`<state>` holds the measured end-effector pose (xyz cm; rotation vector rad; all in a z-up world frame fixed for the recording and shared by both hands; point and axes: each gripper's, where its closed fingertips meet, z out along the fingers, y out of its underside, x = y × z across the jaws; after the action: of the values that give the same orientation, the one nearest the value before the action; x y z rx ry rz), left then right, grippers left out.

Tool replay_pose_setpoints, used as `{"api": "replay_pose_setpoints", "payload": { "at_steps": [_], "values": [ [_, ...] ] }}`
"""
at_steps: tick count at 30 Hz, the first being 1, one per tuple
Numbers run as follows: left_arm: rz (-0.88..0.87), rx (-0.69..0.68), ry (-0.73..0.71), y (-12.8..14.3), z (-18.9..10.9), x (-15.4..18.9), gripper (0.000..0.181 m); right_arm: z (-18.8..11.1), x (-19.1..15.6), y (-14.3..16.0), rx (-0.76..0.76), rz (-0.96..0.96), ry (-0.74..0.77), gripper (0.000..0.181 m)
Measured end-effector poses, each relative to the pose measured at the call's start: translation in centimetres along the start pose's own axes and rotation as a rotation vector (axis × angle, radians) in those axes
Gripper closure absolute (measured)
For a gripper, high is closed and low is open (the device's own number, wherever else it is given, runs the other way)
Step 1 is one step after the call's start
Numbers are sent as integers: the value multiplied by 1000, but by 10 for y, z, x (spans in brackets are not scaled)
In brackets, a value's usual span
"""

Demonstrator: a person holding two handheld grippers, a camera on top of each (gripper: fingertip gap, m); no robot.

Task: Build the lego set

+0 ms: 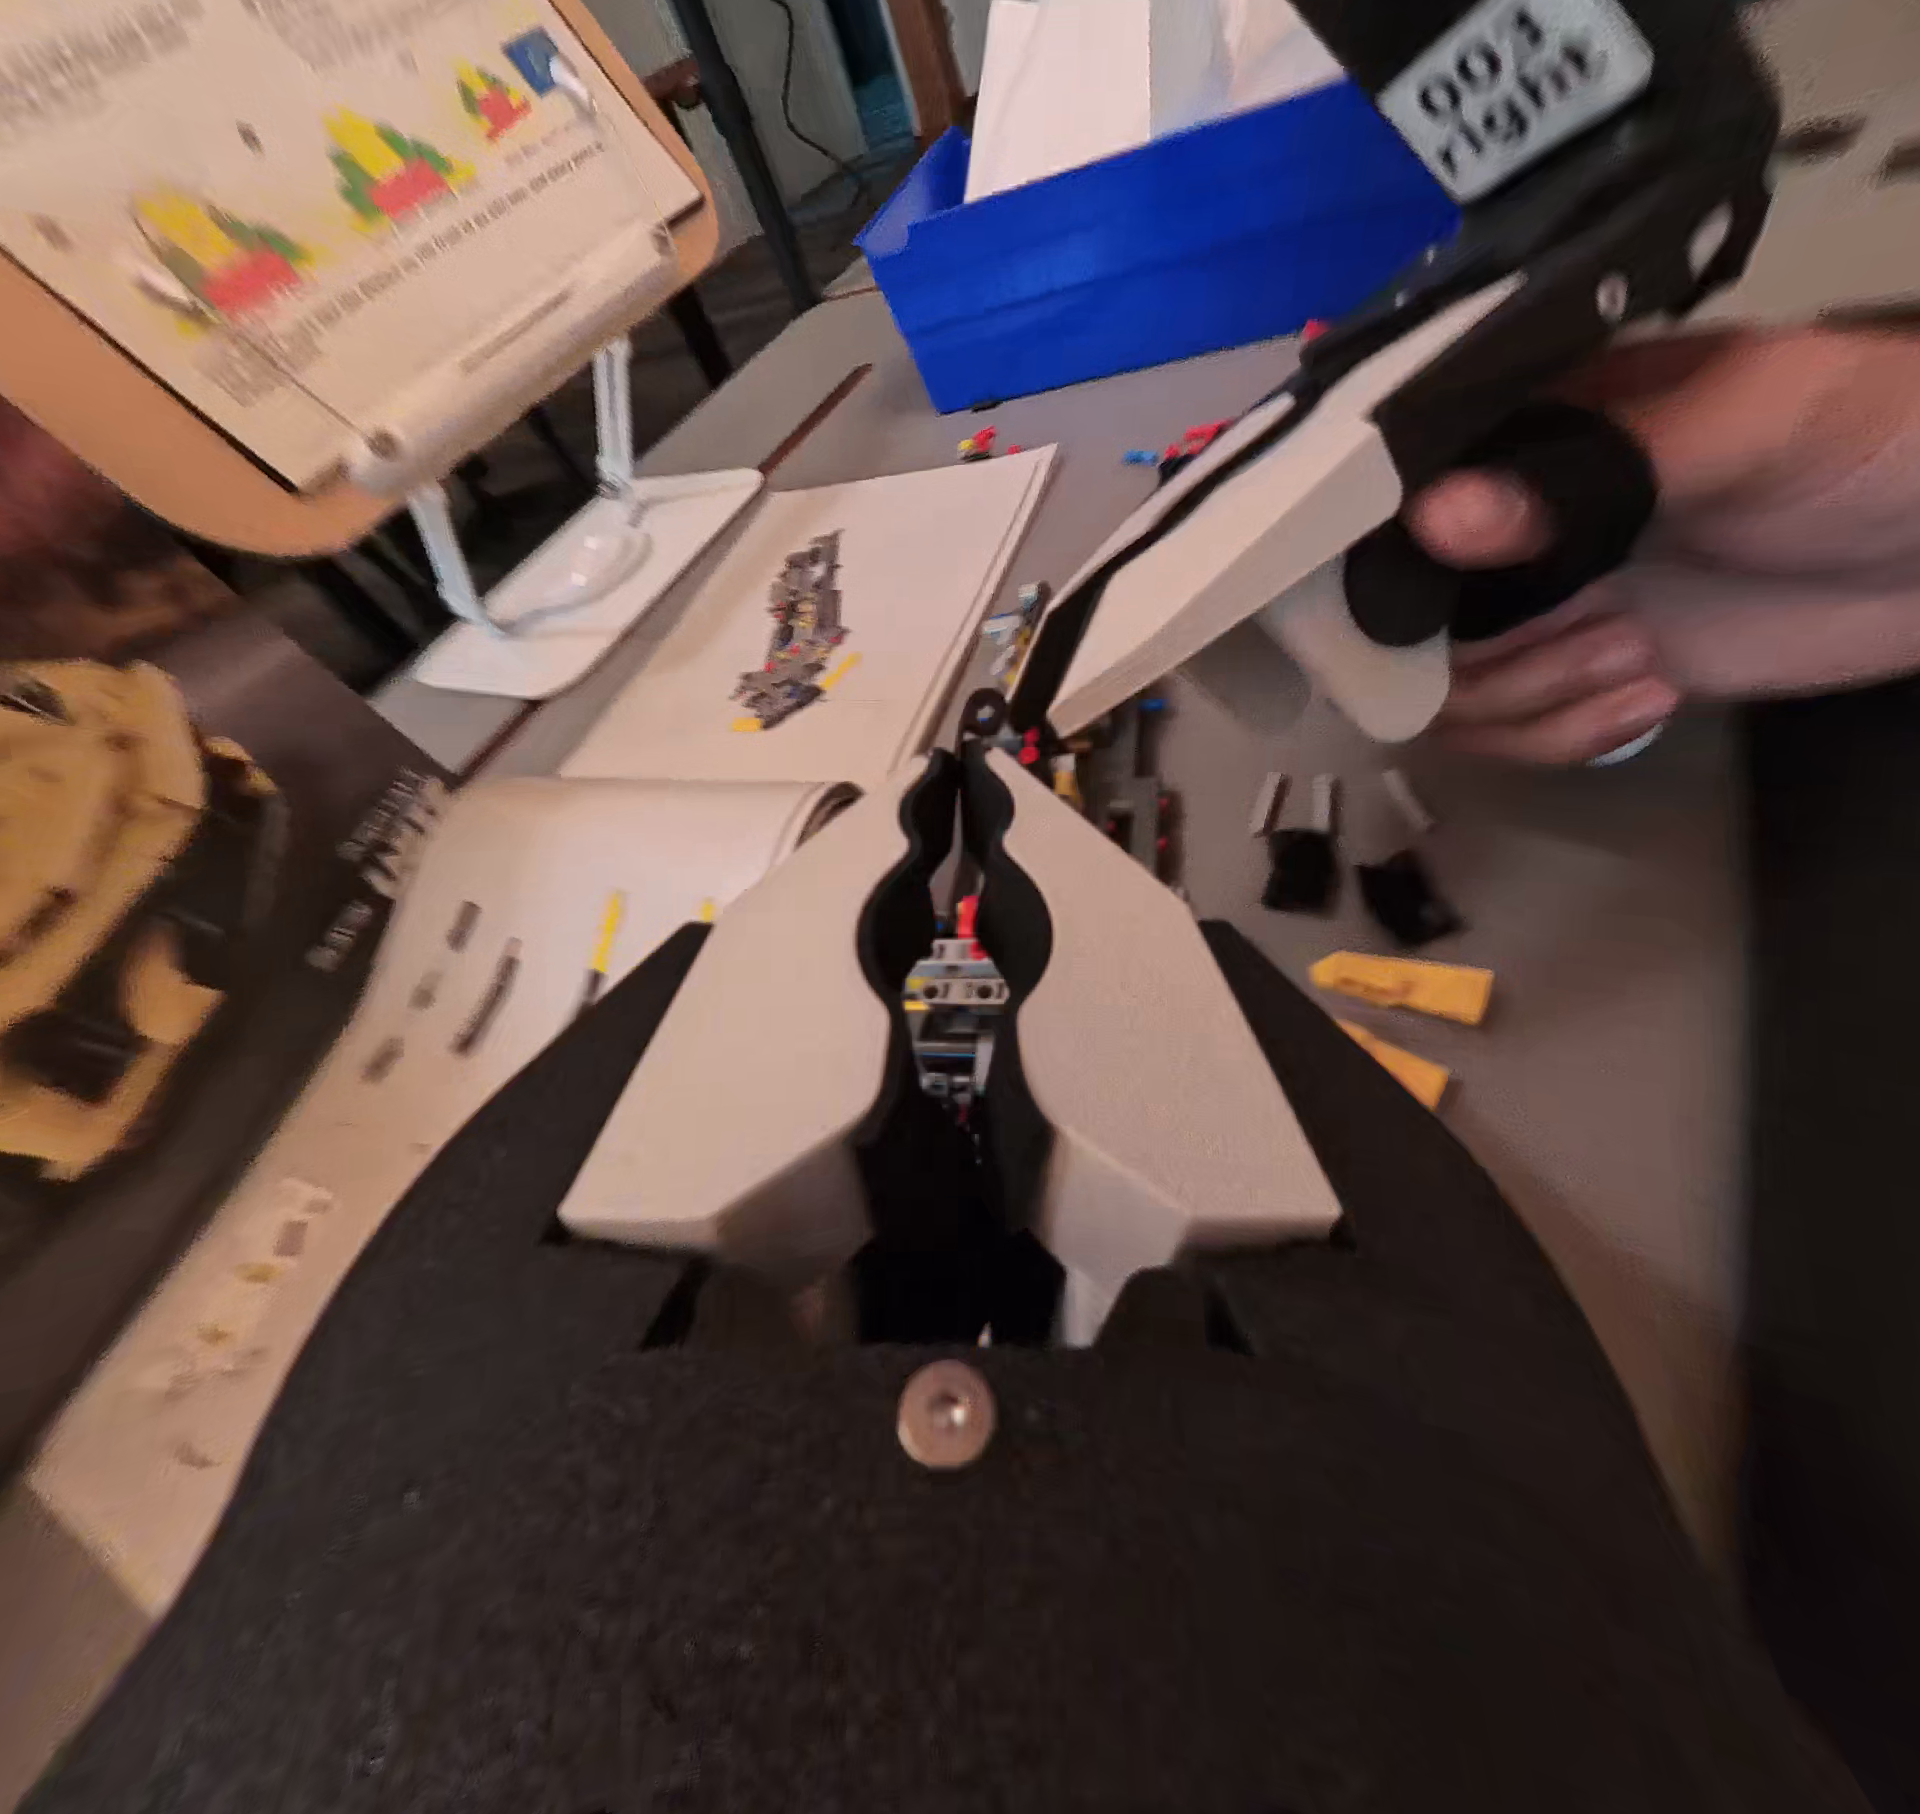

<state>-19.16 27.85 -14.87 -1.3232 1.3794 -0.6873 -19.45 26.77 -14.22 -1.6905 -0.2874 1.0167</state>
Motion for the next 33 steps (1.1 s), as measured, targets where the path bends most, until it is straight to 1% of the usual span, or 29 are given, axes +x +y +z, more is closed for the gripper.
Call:
{"api": "replay_pose_setpoints", "payload": {
  "at_steps": [2,4,7,9,15,17,19,25,30,31,32,33],
  "values": [
    [140,-13,-46,0,1,6,181,2,-3,2,-9,28,-24,165],
    [211,-11,-78,-2,2,9,181,0,-3,0,3,68,-42,165],
    [231,-7,-88,-4,3,12,181,-2,-4,0,3,153,-90,168],
    [252,10,-94,-7,1,13,181,-4,-4,-2,14,211,-123,173],
    [287,98,-103,-23,-7,17,181,-10,-17,-10,50,523,-379,174],
    [282,116,-94,-25,-8,19,178,-11,-19,-11,56,589,-428,174],
    [277,123,-85,-26,-9,20,177,-12,-20,-11,56,598,-440,175],
    [217,160,17,-29,-13,29,179,-12,-26,-7,16,602,-471,175],
    [219,184,53,-31,-17,34,181,-14,-33,-5,-18,639,-541,175],
    [217,181,63,-31,-17,35,181,-15,-33,-6,-15,619,-534,174],
    [215,174,70,-29,-17,35,181,-18,-31,-11,9,586,-523,168],
    [218,155,65,-25,-16,33,181,-24,-27,-18,43,547,-498,167]
  ]
}}
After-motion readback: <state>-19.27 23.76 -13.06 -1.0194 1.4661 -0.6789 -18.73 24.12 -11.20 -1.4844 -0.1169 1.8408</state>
